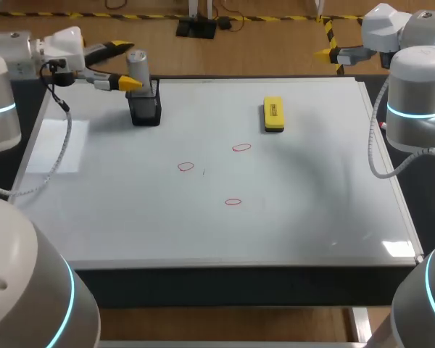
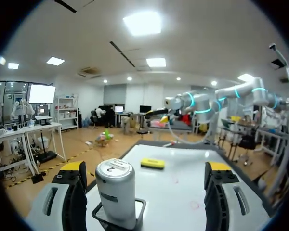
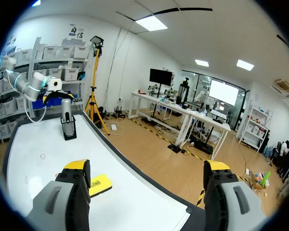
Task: Pick up the inspection probe, press it on each red-marked spot on the whiteboard one by one, put down the probe, pick up the eraser, and wipe off all the red marks.
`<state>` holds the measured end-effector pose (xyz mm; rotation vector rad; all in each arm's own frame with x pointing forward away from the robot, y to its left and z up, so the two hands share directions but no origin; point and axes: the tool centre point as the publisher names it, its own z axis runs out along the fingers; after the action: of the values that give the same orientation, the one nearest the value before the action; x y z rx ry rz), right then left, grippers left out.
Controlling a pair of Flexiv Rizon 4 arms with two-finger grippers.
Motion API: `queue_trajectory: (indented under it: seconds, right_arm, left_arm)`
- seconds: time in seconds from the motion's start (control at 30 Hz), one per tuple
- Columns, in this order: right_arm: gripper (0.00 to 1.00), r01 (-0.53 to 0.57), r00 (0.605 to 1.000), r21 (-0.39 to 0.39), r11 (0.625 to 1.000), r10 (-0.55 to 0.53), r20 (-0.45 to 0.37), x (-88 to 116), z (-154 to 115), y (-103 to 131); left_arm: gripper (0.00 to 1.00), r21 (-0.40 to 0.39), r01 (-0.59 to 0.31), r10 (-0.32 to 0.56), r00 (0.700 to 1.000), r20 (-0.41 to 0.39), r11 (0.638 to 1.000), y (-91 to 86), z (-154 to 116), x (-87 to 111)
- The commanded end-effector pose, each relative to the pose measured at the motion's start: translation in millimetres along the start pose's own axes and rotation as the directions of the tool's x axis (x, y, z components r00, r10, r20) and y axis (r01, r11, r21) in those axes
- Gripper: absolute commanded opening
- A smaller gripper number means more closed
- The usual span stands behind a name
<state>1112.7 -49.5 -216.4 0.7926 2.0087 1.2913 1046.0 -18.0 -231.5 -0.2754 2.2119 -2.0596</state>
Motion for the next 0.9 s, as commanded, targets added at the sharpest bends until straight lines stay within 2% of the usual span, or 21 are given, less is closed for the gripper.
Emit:
queue_trajectory:
  seconds: [0.03, 0.2, 0.9]
  right_arm:
    - [1.00, 0.000, 1.000, 0.000, 1.000, 0.000, -0.001, 0, 0, 0]
    - [1.00, 0.000, 1.000, 0.000, 1.000, 0.000, -0.001, 0, 0, 0]
    - [1.00, 0.000, 1.000, 0.000, 1.000, 0.000, -0.001, 0, 0, 0]
  left_arm:
    - [1.00, 0.012, 0.006, -0.004, 0.987, -0.159, 1.000, 9.5, 6, -8.0]
    - [1.00, 0.049, 0.004, 0.004, 0.986, -0.167, 0.999, 14.4, 9, -9.4]
    - [1.00, 0.063, 0.022, -0.010, 0.984, -0.178, 0.998, 31.5, 28, -20.4]
